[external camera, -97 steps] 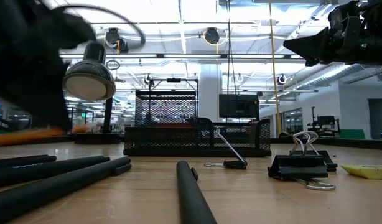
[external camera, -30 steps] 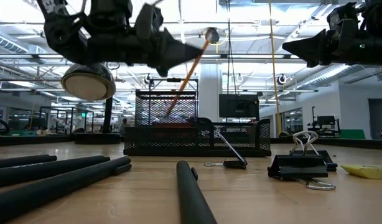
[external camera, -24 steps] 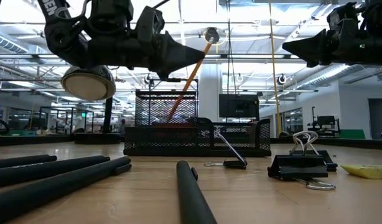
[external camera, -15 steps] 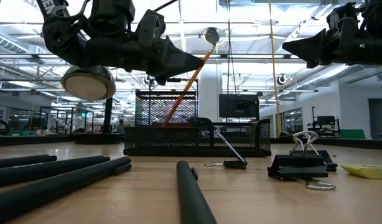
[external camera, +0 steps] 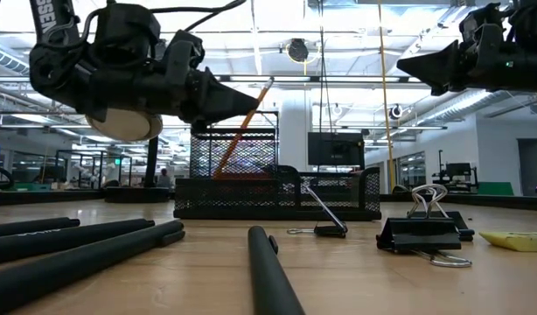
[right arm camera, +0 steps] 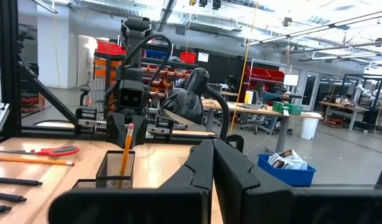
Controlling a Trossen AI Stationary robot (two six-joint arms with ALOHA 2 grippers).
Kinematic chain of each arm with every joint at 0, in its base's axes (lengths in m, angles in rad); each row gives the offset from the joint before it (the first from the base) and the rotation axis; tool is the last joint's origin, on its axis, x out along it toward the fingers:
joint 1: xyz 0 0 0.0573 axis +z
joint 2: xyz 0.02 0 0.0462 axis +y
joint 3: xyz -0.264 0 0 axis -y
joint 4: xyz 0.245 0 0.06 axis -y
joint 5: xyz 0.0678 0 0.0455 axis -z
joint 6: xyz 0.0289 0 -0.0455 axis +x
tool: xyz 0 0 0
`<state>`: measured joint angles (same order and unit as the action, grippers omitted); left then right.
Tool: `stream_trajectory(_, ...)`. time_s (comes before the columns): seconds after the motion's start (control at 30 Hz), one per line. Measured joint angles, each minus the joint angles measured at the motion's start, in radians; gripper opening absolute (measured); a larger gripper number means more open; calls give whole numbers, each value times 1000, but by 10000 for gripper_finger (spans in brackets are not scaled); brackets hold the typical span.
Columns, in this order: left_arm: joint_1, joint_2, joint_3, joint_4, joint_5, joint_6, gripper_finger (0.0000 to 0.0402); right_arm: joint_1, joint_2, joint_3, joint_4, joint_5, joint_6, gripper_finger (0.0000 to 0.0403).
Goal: Pick and place office supplies into organizer
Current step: Put the orange pencil into the black desk organizer
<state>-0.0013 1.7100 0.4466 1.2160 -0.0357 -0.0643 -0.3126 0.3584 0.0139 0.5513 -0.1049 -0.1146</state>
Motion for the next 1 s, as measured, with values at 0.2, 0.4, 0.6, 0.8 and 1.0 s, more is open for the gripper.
stream_trajectory(0.2,-1,6,3,-12,-17,2,6,0,0,0,6,0,-2,4)
stream_trajectory(0.4,-18,6,4,-91,-21,24,20,0,0,0,5,0,-2,4)
stream_trajectory(0.6,-25,6,4,-94,-22,36,24,0,0,0,5,0,-2,4)
stream_trajectory(0.8,-24,6,4,-95,-30,2,26,0,0,0,5,0,-2,4)
stream_trajectory(1.0,-24,6,4,-96,-44,-9,28,0,0,0,5,0,-2,4)
